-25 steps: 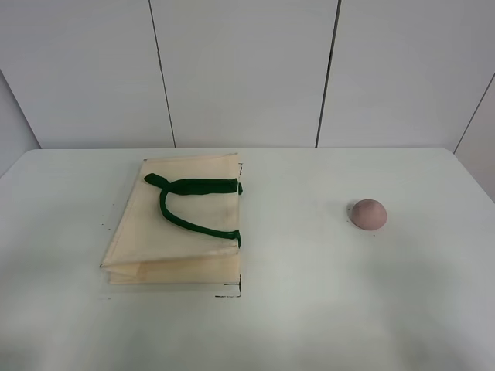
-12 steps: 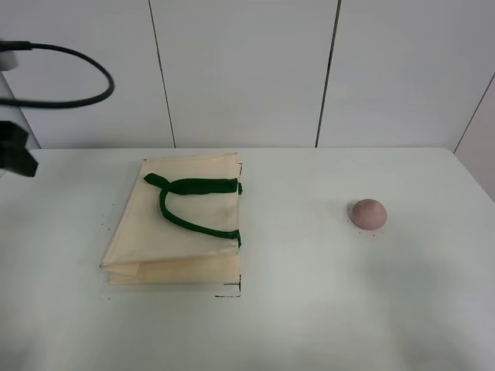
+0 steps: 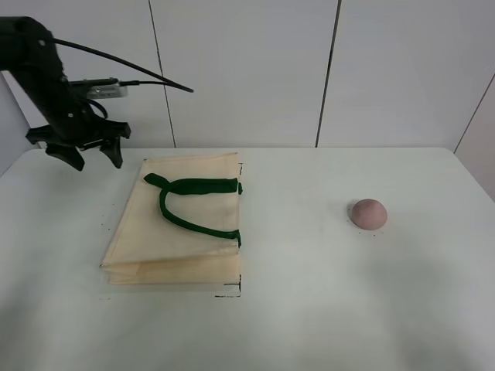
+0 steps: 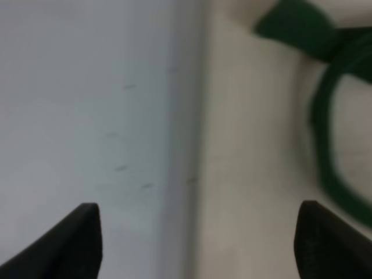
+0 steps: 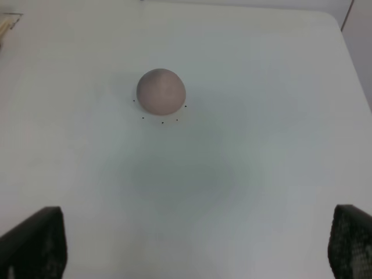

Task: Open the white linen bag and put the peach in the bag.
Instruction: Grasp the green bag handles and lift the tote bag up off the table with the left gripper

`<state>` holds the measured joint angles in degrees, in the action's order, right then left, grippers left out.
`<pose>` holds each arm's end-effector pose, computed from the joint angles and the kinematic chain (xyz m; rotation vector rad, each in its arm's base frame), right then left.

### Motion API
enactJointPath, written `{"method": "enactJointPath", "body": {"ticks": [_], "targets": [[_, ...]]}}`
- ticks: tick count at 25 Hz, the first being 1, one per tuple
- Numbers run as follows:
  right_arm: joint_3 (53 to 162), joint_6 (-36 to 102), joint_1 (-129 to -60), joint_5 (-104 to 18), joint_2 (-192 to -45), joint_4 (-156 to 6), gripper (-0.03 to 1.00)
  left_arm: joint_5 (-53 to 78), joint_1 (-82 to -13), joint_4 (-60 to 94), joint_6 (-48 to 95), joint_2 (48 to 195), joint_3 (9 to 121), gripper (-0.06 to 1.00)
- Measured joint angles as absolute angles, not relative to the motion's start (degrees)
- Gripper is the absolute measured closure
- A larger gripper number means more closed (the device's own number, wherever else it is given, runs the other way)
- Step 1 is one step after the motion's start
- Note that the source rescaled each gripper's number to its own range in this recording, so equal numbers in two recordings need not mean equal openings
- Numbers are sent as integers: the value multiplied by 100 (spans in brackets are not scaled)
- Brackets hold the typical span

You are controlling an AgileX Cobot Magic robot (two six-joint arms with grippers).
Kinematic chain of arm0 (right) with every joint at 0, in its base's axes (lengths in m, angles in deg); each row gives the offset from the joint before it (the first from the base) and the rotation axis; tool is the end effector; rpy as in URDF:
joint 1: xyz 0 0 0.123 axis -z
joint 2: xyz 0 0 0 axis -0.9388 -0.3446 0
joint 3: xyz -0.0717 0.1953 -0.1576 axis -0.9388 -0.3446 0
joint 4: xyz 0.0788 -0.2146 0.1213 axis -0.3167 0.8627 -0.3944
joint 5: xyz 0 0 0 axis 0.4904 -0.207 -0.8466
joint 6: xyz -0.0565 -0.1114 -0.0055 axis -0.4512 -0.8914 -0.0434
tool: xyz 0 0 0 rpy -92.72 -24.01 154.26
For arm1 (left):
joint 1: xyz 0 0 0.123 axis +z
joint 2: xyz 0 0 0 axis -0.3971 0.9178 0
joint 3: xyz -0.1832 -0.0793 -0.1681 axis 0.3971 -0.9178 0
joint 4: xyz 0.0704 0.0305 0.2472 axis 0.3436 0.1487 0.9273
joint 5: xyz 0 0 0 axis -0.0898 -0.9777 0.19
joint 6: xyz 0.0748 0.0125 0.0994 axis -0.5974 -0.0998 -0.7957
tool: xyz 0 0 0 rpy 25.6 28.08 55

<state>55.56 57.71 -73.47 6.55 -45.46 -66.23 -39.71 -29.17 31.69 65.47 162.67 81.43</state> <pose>0.0581 0.0021 0.2659 -0.0353 2.0194 0.0396 0.4379 -0.0420 0.1875 -0.0467 2.7856 -0.0340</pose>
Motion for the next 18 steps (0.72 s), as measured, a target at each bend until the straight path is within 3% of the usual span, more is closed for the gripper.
{"method": "enactJointPath", "body": {"ticks": [6, 18], "targets": [[5556, 5771, -7347, 655, -4546, -6623, -3, -4078, -3629, 3126, 7189, 17093, 8884, -6], [5556, 5771, -7347, 655, -4546, -6623, -3, -3903, -4013, 3235, 7796, 18038, 8921, -5]]}}
